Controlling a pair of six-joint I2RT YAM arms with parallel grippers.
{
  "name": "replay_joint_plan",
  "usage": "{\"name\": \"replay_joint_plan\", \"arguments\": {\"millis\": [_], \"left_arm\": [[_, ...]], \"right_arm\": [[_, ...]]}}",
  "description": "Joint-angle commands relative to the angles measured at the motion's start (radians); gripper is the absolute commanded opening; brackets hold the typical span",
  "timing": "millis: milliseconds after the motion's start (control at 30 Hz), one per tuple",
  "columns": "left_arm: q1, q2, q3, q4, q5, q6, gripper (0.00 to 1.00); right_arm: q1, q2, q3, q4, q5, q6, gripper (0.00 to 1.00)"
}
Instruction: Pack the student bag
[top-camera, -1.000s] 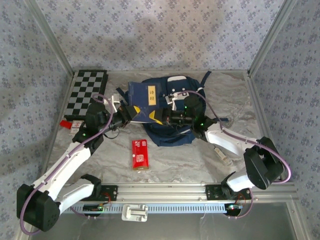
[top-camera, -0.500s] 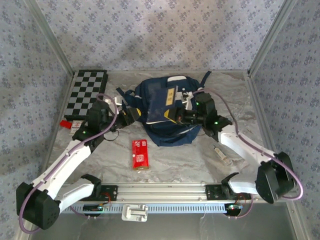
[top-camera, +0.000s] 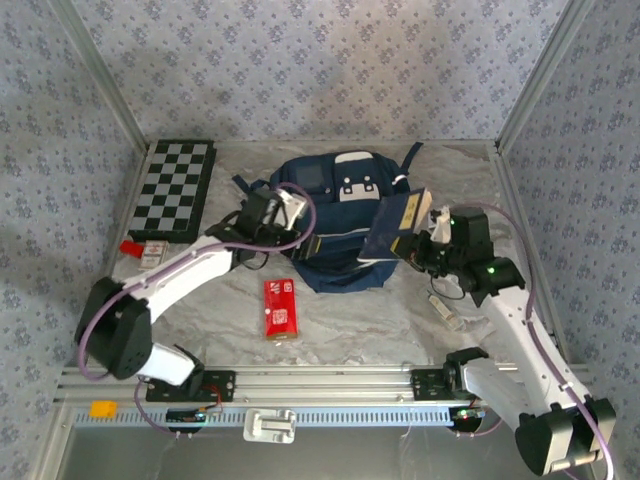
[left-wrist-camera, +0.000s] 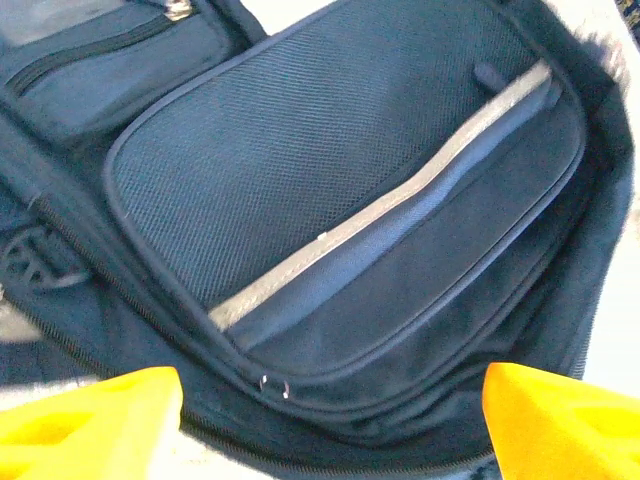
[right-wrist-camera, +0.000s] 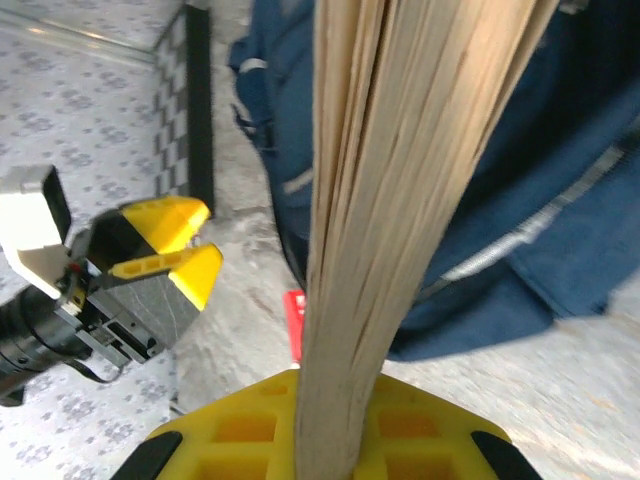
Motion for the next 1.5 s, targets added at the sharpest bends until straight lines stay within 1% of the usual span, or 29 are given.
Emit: {"name": "replay_joint_plan", "arguments": {"millis": [0, 133, 233, 333, 467, 567, 700, 767, 800, 933, 1033, 1133, 1333, 1467], "left_arm": [[-0.036, 0.082, 0.100, -0.014, -0.050, 0.206, 0.81], [-0.093, 0.201, 0.200, -0.062, -0.077, 0.316, 0.85], [-0.126, 0.285, 0.266, -0.095, -0.090, 0.368, 0.86], [-0.155, 0.349, 0.324, -0.117, -0.096, 0.399, 0.86], [-0.207, 0.386, 0.374, -0.147, -0.091, 0.421, 0.86], [-0.239, 0.414, 0.389, -0.130, -0.139, 0.442, 0.86], [-0.232, 0.481, 0.446, -0.130, -0.193, 0.436, 0.81], [-0.227, 0.521, 0.492, -0.155, -0.196, 0.437, 0.76], [-0.226, 0.540, 0.512, -0.166, -0.193, 0.437, 0.72], [-0.215, 0.578, 0.560, -0.209, -0.160, 0.437, 0.42], [-0.212, 0.547, 0.566, -0.216, -0.136, 0.436, 0.21], [-0.201, 0.500, 0.592, -0.229, -0.154, 0.422, 0.01], [-0.152, 0.414, 0.718, -0.270, -0.246, 0.327, 0.00], [-0.133, 0.372, 0.782, -0.273, -0.240, 0.285, 0.00]], "right_arm": [[-0.026, -0.043, -0.011, -0.129, 0.022, -0.046, 0.00], [-0.050, -0.059, -0.010, -0.190, 0.046, -0.052, 0.00], [-0.073, -0.067, -0.008, -0.203, 0.043, -0.052, 0.00], [-0.095, -0.067, 0.000, -0.215, 0.020, -0.055, 0.00], [-0.125, -0.068, 0.009, -0.255, 0.006, -0.082, 0.00], [-0.150, -0.076, 0.001, -0.256, -0.015, -0.094, 0.00], [-0.158, -0.081, -0.010, -0.227, -0.040, -0.089, 0.00], [-0.158, -0.085, -0.013, -0.224, -0.040, -0.089, 0.00], [-0.159, -0.087, -0.017, -0.226, -0.043, -0.089, 0.00], [-0.162, -0.103, -0.014, -0.243, -0.058, -0.078, 0.00], [-0.165, -0.110, 0.006, -0.275, -0.043, -0.088, 0.00], [-0.171, -0.116, 0.032, -0.317, -0.031, -0.097, 0.00], [-0.172, -0.139, 0.069, -0.375, 0.002, -0.098, 0.00], [-0.164, -0.102, 0.041, -0.291, -0.080, -0.085, 0.00]]}}
